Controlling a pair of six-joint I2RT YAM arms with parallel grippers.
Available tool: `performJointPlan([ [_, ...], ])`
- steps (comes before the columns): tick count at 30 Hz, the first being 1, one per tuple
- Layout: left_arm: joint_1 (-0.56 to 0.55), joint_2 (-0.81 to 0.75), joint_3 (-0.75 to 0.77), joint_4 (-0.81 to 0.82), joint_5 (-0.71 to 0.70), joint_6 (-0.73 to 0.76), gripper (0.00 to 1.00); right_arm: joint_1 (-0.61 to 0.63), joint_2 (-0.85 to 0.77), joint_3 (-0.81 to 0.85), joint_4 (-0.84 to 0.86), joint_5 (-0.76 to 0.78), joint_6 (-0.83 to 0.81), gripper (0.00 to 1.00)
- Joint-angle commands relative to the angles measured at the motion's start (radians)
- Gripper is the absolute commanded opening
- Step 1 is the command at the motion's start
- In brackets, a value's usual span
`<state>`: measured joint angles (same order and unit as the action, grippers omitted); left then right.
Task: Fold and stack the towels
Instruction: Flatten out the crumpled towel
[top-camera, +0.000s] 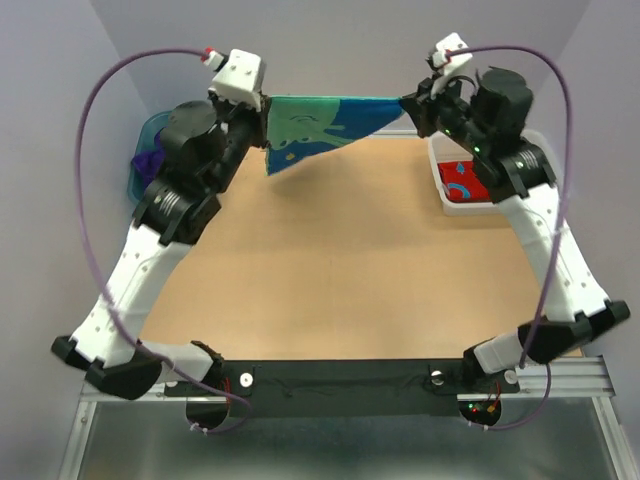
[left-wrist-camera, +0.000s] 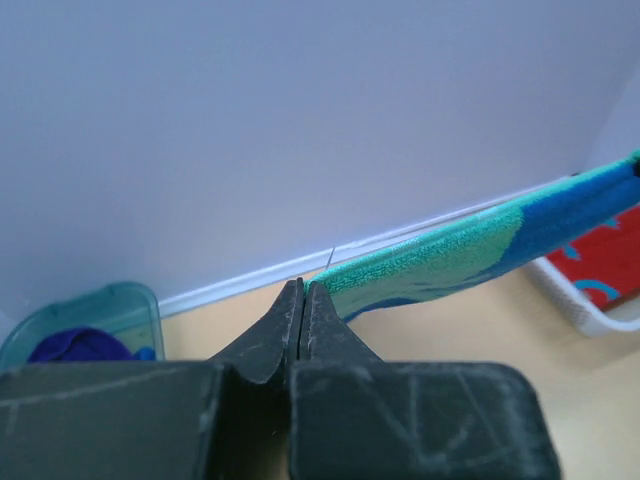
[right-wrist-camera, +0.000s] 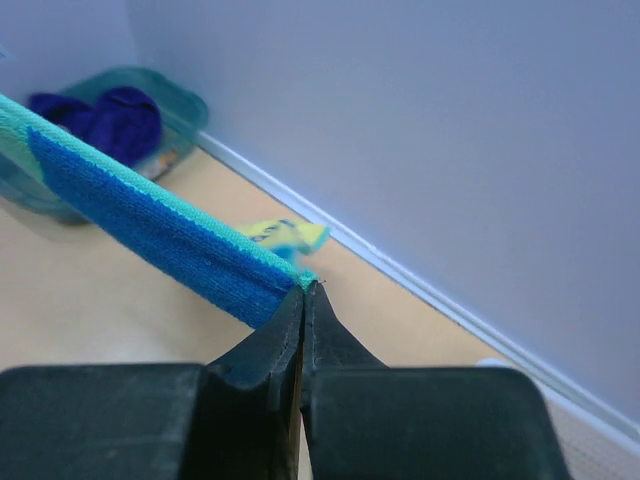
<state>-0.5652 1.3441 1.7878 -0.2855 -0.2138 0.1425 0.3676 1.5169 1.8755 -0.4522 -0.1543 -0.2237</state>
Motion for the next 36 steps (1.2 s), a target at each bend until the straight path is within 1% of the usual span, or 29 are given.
performJointPlan([
  [1, -0.044, -0.165, -0.07, 0.077, 0.011, 0.072, 0.0, -0.016, -0.122, -0.081, 0.014, -0.085, -0.002, 0.01],
  [2, -0.044, -0.187, -0.074, 0.077, 0.013, 0.075, 0.0, -0.018, -0.148, -0.094, 0.015, -0.097, 0.001, 0.0],
  [3, -0.067, -0.209, -0.083, 0.071, 0.014, 0.078, 0.0, -0.018, -0.202, -0.104, 0.018, -0.109, 0.007, 0.0],
  [7, -0.087, -0.295, -0.088, 0.052, 0.072, 0.074, 0.0, -0.018, -0.308, -0.137, 0.017, -0.165, 0.021, 0.01],
  [9, -0.087, -0.325, -0.073, 0.039, 0.091, 0.062, 0.0, -0.018, -0.337, -0.141, 0.017, -0.189, 0.037, 0.0],
  [13, -0.087, -0.338, -0.033, -0.001, 0.108, 0.037, 0.0, -0.016, -0.36, -0.122, 0.017, -0.206, 0.057, 0.0],
  [15, -0.087, -0.327, -0.028, -0.018, 0.085, 0.04, 0.0, -0.018, -0.348, -0.105, 0.017, -0.199, 0.058, 0.0],
  [18, -0.087, -0.281, -0.048, -0.026, -0.022, 0.063, 0.0, -0.018, -0.29, -0.075, 0.018, -0.147, 0.052, 0.0],
  [19, -0.085, -0.263, -0.056, -0.023, -0.079, 0.068, 0.0, -0.018, -0.27, -0.069, 0.018, -0.124, 0.047, 0.0],
  [22, -0.061, -0.166, -0.096, -0.011, -0.136, 0.077, 0.0, -0.018, -0.172, -0.067, 0.033, 0.011, 0.024, 0.0],
  [23, -0.024, -0.114, -0.111, 0.011, -0.14, 0.066, 0.0, -0.018, -0.15, -0.073, 0.053, 0.078, 0.009, 0.0],
  [25, 0.028, -0.038, -0.168, 0.051, -0.124, 0.051, 0.0, -0.018, -0.077, -0.113, 0.093, 0.123, -0.009, 0.0],
  [26, 0.053, -0.011, -0.189, 0.107, -0.119, 0.046, 0.0, -0.018, -0.052, -0.125, 0.134, 0.145, -0.028, 0.0],
  [27, 0.103, 0.018, -0.226, 0.135, -0.118, 0.043, 0.0, -0.018, -0.02, -0.136, 0.153, 0.15, -0.034, 0.0],
  [28, 0.125, 0.05, -0.232, 0.155, -0.108, 0.04, 0.0, -0.018, 0.041, -0.142, 0.171, 0.15, -0.042, 0.0],
  [29, 0.148, 0.128, -0.22, 0.181, -0.079, 0.036, 0.0, -0.018, 0.081, -0.145, 0.205, 0.186, -0.055, 0.0],
  [31, 0.195, 0.215, -0.188, 0.201, -0.037, 0.023, 0.0, -0.019, 0.149, -0.141, 0.239, 0.216, -0.072, 0.0],
  [32, 0.206, 0.307, -0.142, 0.216, -0.023, 0.023, 0.0, -0.019, 0.231, -0.119, 0.265, 0.243, -0.092, 0.0],
  [34, 0.229, 0.401, -0.078, 0.22, 0.004, 0.022, 0.0, -0.022, 0.311, -0.084, 0.286, 0.256, -0.109, 0.0],
  [35, 0.235, 0.49, -0.047, 0.22, 0.01, 0.019, 0.0, -0.028, 0.381, -0.047, 0.303, 0.259, -0.114, 0.01],
  [36, 0.243, 0.53, 0.017, 0.221, 0.014, 0.019, 0.0, -0.032, 0.422, -0.026, 0.313, 0.254, -0.124, 0.01],
])
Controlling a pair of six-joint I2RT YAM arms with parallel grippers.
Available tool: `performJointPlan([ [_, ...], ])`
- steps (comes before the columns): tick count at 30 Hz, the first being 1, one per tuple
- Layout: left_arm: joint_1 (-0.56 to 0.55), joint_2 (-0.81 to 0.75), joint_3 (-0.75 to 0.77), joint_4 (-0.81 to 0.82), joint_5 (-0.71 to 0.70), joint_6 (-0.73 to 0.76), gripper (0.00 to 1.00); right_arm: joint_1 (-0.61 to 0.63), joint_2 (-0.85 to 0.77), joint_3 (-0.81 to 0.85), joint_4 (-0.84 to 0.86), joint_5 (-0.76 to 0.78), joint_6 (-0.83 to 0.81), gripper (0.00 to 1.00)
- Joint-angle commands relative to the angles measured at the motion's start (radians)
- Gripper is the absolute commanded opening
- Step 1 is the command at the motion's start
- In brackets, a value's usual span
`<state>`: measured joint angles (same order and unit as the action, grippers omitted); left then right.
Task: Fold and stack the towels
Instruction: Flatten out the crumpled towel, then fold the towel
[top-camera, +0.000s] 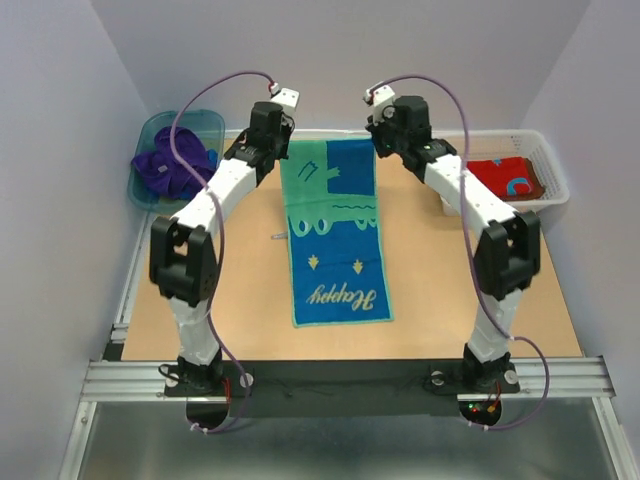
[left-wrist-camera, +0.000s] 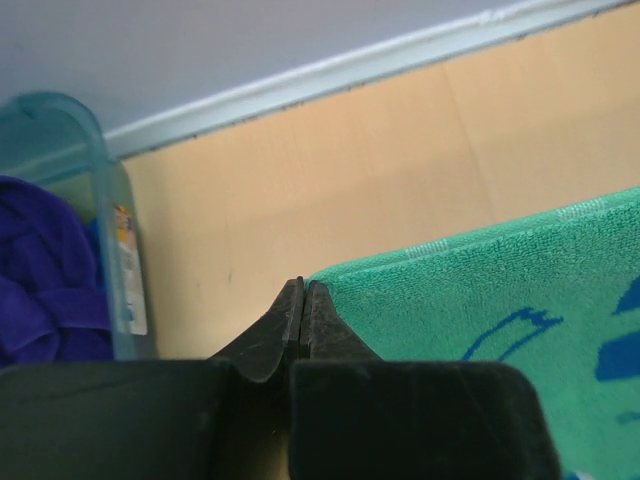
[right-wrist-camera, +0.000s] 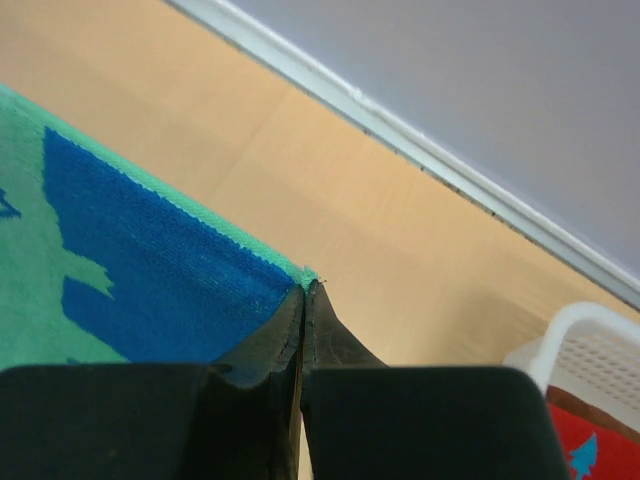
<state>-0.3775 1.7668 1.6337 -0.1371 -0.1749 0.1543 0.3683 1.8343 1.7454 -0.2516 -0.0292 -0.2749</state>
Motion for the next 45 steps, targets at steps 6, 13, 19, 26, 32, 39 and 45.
performJointPlan([
  [6, 0.101, 0.292, 0.308, 0.076, 0.029, -0.005, 0.0, -0.051, 0.301, 0.206, 0.15, 0.095, -0.112, 0.0],
  [13, 0.109, 0.234, 0.161, 0.088, 0.104, -0.004, 0.0, -0.054, 0.287, 0.117, 0.167, 0.035, -0.092, 0.0],
  [19, 0.109, 0.063, -0.055, 0.074, 0.167, -0.053, 0.0, -0.054, 0.119, -0.07, 0.167, -0.064, -0.027, 0.0],
  [26, 0.106, -0.142, -0.262, -0.03, 0.216, -0.15, 0.0, -0.054, -0.085, -0.312, 0.149, -0.127, 0.086, 0.01],
  [32, 0.1, -0.254, -0.452, -0.078, 0.284, -0.242, 0.0, -0.049, -0.187, -0.45, 0.058, -0.185, 0.204, 0.0],
  [39, 0.091, -0.325, -0.595, -0.045, 0.314, -0.303, 0.0, -0.04, -0.273, -0.586, 0.041, -0.213, 0.27, 0.0],
  [45, 0.083, -0.323, -0.655, -0.033, 0.345, -0.335, 0.0, -0.032, -0.268, -0.645, 0.026, -0.244, 0.335, 0.01],
])
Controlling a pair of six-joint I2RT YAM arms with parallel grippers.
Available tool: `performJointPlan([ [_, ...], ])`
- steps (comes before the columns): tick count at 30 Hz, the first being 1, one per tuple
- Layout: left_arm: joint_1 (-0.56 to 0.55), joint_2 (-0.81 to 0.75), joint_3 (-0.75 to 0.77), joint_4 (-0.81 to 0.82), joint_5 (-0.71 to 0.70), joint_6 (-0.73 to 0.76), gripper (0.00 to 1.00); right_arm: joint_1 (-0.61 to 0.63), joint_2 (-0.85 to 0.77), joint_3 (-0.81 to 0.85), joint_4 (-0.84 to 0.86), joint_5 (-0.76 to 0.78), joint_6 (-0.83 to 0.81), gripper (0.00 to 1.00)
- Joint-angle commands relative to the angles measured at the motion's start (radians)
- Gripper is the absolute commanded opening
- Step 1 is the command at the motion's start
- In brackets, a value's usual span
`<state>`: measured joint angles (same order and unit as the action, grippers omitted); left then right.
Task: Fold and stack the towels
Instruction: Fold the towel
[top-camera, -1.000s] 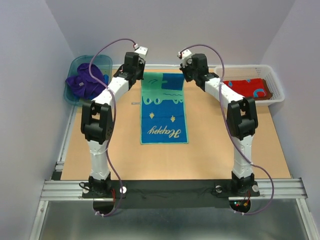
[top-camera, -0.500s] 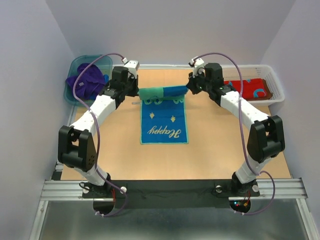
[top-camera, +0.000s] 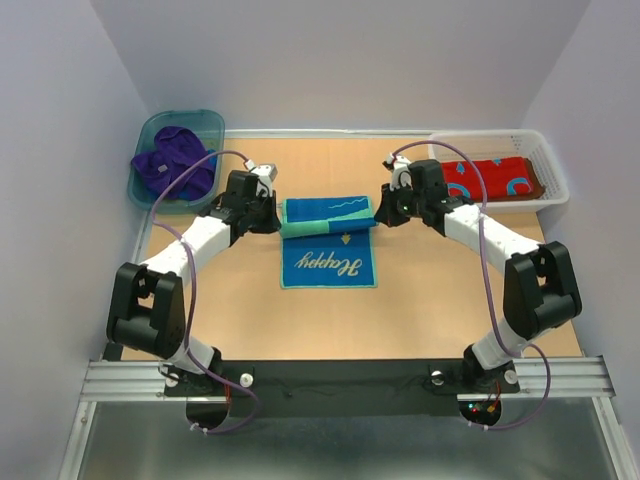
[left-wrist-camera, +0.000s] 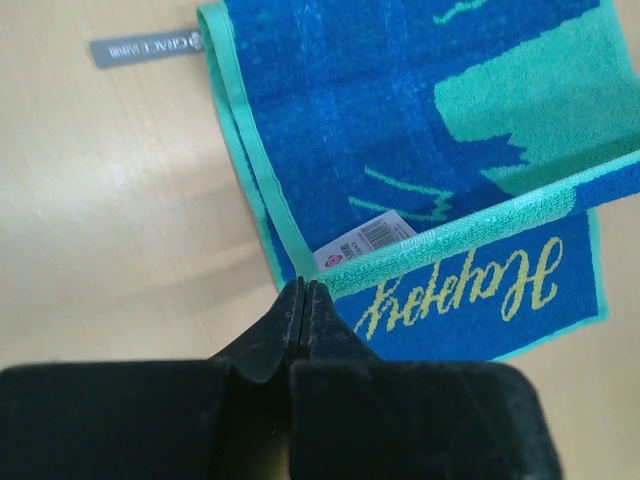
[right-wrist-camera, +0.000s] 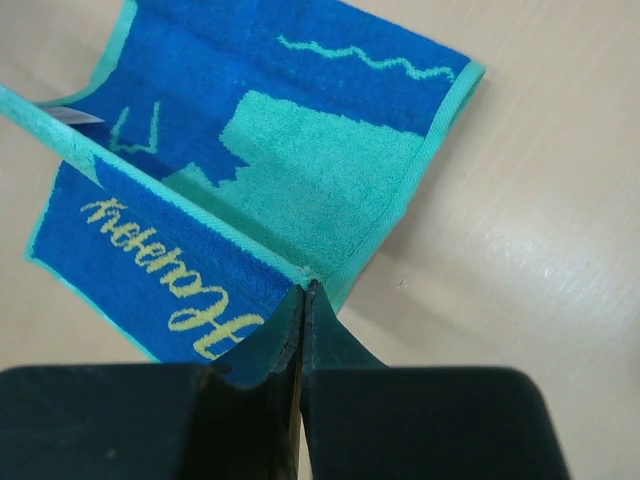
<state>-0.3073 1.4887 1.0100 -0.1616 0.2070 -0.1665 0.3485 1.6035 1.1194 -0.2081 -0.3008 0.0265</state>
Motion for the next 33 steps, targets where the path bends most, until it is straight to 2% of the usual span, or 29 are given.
performJointPlan([
  [1, 0.011, -0.051, -0.039, -0.01, -0.035, -0.014, 0.0, -0.011, -0.04, -0.027, -0.019, 0.028, 0.041, 0.0],
  [8, 0.011, -0.119, 0.019, -0.055, -0.099, -0.018, 0.0, -0.009, -0.091, 0.014, -0.024, 0.075, 0.064, 0.0],
  [14, 0.01, -0.16, 0.062, -0.093, -0.1, -0.011, 0.0, -0.009, -0.155, 0.004, -0.04, 0.054, 0.085, 0.01],
  [22, -0.003, -0.214, -0.069, -0.073, -0.077, -0.054, 0.0, -0.005, -0.203, -0.144, -0.051, 0.031, 0.115, 0.0],
  [27, -0.01, -0.162, -0.171, 0.012, -0.098, -0.068, 0.0, 0.003, -0.145, -0.225, -0.047, 0.012, 0.112, 0.01],
  [33, -0.013, -0.11, -0.176, 0.031, -0.115, -0.057, 0.0, 0.007, -0.106, -0.245, -0.028, 0.034, 0.112, 0.01],
])
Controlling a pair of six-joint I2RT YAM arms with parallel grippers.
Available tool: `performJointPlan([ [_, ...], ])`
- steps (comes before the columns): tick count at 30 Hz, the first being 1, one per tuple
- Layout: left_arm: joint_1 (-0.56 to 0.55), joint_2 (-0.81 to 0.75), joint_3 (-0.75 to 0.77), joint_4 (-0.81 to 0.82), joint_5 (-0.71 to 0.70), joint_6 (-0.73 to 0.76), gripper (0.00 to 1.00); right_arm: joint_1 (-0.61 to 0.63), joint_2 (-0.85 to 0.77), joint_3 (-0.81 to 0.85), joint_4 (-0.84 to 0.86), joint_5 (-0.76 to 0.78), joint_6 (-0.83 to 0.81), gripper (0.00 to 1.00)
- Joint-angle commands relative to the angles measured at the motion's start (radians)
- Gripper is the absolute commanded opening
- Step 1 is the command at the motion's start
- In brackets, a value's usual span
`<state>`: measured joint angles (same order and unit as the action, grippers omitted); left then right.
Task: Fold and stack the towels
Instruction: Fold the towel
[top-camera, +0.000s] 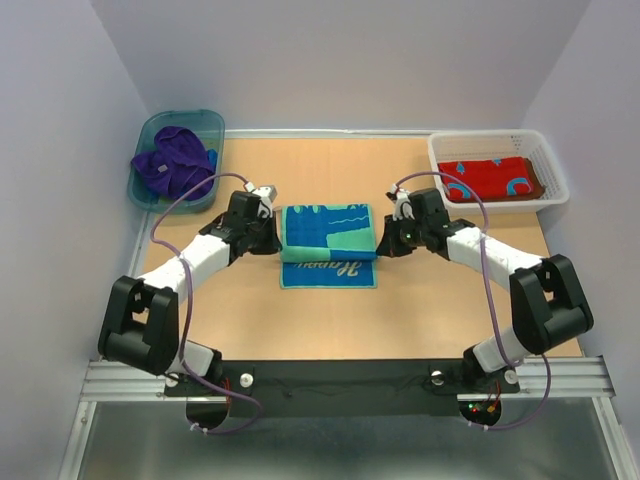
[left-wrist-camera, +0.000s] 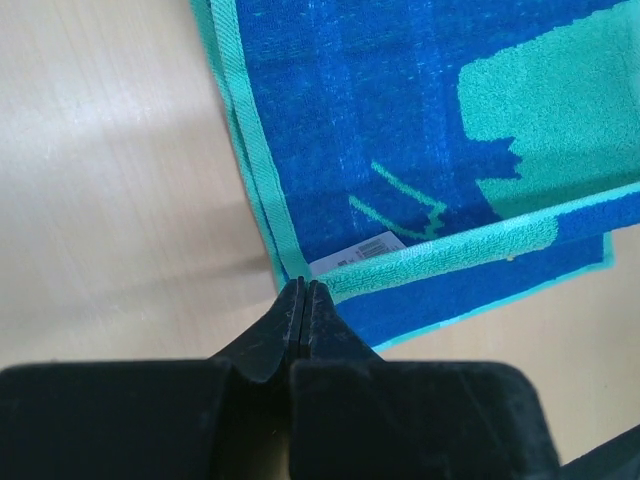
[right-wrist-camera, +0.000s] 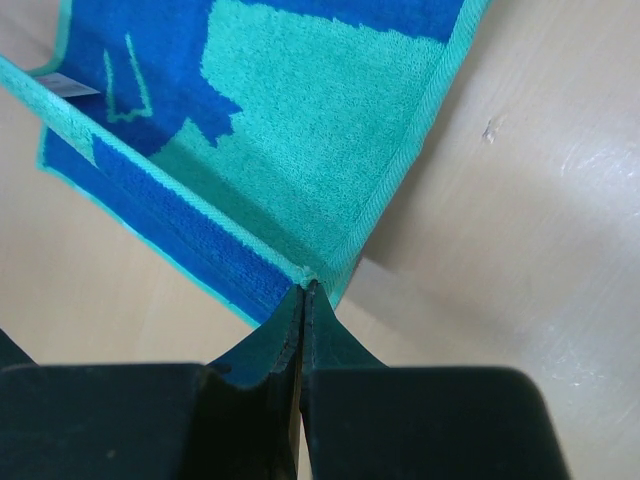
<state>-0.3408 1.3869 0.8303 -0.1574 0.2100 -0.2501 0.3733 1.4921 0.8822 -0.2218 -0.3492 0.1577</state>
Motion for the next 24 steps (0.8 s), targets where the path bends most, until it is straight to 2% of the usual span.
performJointPlan([
  [1, 0.02, -0.008, 0.021, 0.021, -0.123, 0.029, 0.0, -0.017, 0.005, -0.002, -0.014, 0.09, -0.021, 0.0],
  [6, 0.022, 0.02, 0.144, -0.03, -0.195, 0.058, 0.0, -0.017, 0.01, 0.143, -0.016, 0.18, -0.055, 0.0],
  [9, 0.026, 0.087, 0.297, -0.06, -0.267, 0.084, 0.0, -0.017, 0.051, 0.254, -0.011, 0.292, -0.085, 0.0],
  [10, 0.029, 0.113, 0.399, -0.071, -0.291, 0.09, 0.0, -0.017, 0.069, 0.335, -0.011, 0.344, -0.099, 0.0],
  [13, 0.042, 0.23, 0.571, -0.123, -0.319, 0.121, 0.0, -0.017, 0.166, 0.477, -0.008, 0.418, -0.148, 0.0],
  [14, 0.043, 0.288, 0.681, -0.131, -0.342, 0.126, 0.0, -0.017, 0.19, 0.567, -0.007, 0.455, -0.177, 0.0],
  [17, 0.056, 0.369, 0.874, -0.163, -0.356, 0.144, 0.0, -0.019, 0.286, 0.679, -0.001, 0.504, -0.214, 0.0],
  [18, 0.06, 0.412, 0.91, -0.175, -0.356, 0.15, 0.0, -0.019, 0.305, 0.739, -0.001, 0.504, -0.224, 0.01],
  [21, 0.063, 0.454, 1.007, -0.211, -0.362, 0.173, 0.0, -0.019, 0.323, 0.767, -0.001, 0.467, -0.237, 0.01],
  [24, 0.063, 0.416, 0.957, -0.206, -0.348, 0.186, 0.0, -0.019, 0.284, 0.723, -0.002, 0.406, -0.239, 0.0],
])
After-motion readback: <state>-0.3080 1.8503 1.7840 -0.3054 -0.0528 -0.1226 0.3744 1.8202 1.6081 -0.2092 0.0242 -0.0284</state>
